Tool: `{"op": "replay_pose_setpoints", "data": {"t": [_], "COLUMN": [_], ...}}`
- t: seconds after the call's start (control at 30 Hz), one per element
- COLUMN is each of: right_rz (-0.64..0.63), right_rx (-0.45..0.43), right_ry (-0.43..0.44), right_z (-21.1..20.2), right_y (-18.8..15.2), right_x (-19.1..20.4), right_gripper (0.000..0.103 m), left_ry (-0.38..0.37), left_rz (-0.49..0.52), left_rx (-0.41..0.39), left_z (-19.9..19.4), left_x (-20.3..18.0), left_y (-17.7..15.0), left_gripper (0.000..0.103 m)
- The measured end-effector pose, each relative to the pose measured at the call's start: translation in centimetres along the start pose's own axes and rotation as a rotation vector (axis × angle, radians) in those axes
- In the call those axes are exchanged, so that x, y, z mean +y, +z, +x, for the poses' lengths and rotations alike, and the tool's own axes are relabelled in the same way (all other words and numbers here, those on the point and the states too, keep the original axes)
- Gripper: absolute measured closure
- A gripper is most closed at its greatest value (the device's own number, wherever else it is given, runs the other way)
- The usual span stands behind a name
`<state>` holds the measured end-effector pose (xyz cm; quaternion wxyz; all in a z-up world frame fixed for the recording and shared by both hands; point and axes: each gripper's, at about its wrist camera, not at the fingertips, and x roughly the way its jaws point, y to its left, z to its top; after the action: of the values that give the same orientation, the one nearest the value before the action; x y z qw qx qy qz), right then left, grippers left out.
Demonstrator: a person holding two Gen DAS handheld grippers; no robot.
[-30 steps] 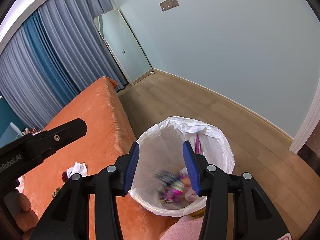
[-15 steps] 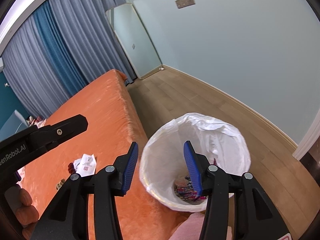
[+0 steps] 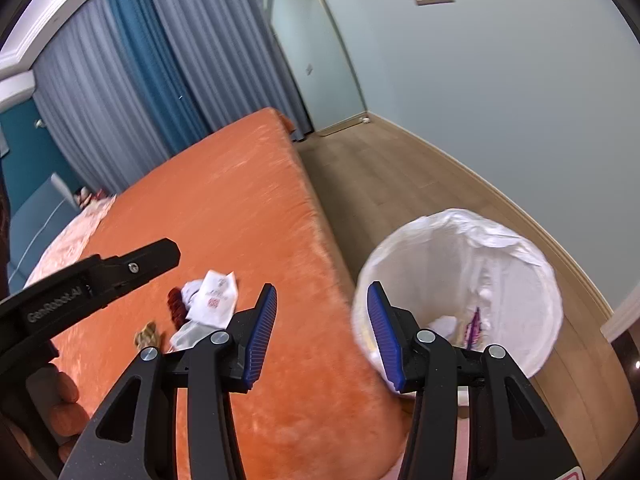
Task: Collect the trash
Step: 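Move both tools back over the remaining pile on the bed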
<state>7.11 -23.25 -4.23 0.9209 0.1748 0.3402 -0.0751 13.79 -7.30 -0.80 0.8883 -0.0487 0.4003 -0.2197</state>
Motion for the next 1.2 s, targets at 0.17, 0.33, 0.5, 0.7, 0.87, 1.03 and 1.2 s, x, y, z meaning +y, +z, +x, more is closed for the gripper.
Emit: {"op": "replay_pose_setpoints", "data": {"t": [0.17, 0.33, 0.5, 0.7, 0.87, 1.03, 1.2], "right_rz": [-0.053, -0.094, -0.126, -0.165, -0.191, -0.182, -0.171], "right_rx": [0.034, 0.066, 0.103, 0.152, 0.203, 0.274, 0.342], "right_ry": [0.026, 0.049, 0.069, 0.085, 0.105, 0.135, 0.147], "right_z": [0.8, 1.8, 3.2, 5.4, 7.8, 11.0, 14.6], "right_y": [-0.6, -1.4, -2.4, -3.6, -4.4, -5.6, -6.8], "right_x": [2.9, 5.3, 7.4, 9.9, 12.3, 14.1, 15.7], "right_gripper": [0.057, 0.057, 0.057, 0.056, 0.056, 0.056, 0.056], "left_ry": [0.053, 0.116, 0.172, 0.228, 0.266, 0.283, 0.275], "left_rz": [-0.065, -0.141, -0.202, -0.282, -0.345, -0.4, -0.424], "left_rx": [-0.001, 0.001, 0.014, 0.043, 0.086, 0.137, 0.176], "left_z": [-0.6, -1.2, -1.3, -0.8, 0.5, 2.4, 4.3], "left_x": [4.1, 8.7, 13.0, 17.9, 21.6, 24.5, 26.5], "left_y": [-0.6, -1.6, -2.9, -4.5, -5.9, -6.9, -7.3], "left_gripper": [0.05, 0.049, 0.049, 0.042, 0.04, 0.04, 0.04]}}
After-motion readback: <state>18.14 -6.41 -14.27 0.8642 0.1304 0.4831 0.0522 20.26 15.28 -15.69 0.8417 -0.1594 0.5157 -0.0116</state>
